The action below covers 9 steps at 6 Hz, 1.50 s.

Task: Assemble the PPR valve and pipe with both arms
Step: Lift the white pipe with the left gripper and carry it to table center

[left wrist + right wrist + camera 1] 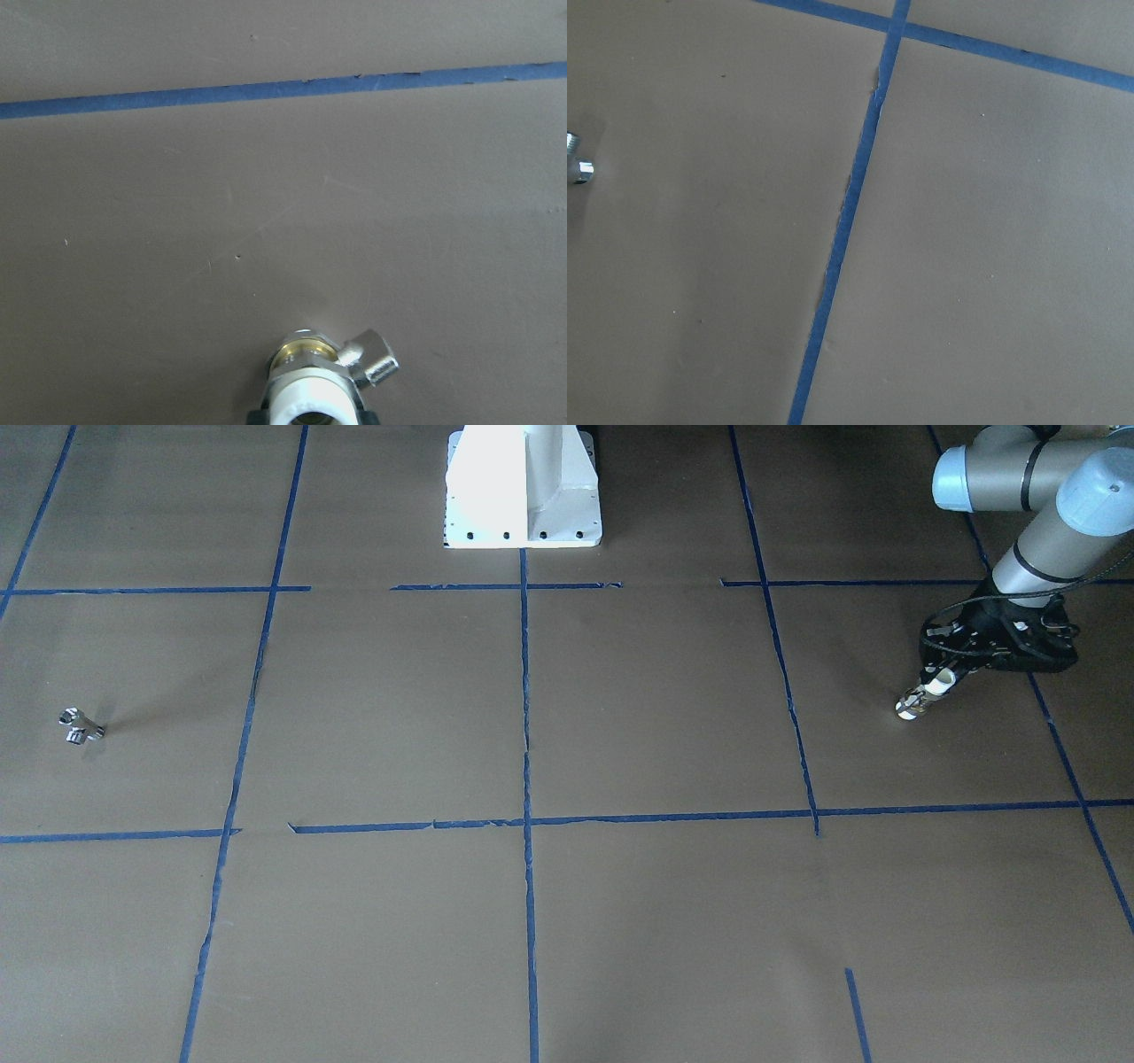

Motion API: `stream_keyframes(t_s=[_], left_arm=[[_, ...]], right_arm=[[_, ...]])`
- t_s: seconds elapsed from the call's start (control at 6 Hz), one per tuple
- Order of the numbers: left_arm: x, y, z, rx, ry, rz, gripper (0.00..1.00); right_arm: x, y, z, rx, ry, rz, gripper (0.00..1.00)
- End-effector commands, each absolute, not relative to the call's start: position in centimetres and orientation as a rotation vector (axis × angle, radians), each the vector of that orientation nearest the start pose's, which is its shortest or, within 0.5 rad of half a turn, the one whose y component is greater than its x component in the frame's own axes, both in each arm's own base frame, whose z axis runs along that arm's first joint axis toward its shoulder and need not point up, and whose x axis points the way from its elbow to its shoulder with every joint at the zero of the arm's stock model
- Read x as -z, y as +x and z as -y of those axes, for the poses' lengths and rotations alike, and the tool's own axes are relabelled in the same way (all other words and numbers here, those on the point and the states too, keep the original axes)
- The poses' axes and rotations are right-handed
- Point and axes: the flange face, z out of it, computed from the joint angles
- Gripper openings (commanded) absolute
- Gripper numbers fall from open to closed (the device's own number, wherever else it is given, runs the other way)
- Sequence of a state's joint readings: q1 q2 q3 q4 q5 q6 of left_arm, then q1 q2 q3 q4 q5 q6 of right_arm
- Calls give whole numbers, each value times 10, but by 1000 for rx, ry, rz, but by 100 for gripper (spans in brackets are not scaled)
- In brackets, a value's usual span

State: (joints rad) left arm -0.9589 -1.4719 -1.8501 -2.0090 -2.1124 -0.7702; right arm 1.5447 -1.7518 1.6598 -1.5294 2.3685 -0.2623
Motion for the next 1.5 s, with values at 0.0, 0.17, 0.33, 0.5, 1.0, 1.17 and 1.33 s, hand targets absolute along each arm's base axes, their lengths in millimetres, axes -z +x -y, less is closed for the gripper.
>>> stream_keyframes(t_s=[0.0,0.17,0.33,0.5,1.0,1.17,1.33], left_arm=[[-457,213,446,78,106,-807,0],[-405,240,451,98,85,-820,0],[-346,291,455,132,33,-848,0],[-281,357,438,154,-51,-866,0],[-116,553,416,327,-85,-833,0],[-88,590,436,386,-109,-809,0],[-81,603,442,390,-114,-800,0]], right_arm=[[-690,51,412,252,47,800,100],[-690,51,412,253,48,800,100],[-690,51,412,253,48,800,100],[-691,51,412,253,47,800,100],[-692,51,411,251,44,800,100],[-692,51,411,251,44,800,100],[-692,51,411,249,44,800,100]])
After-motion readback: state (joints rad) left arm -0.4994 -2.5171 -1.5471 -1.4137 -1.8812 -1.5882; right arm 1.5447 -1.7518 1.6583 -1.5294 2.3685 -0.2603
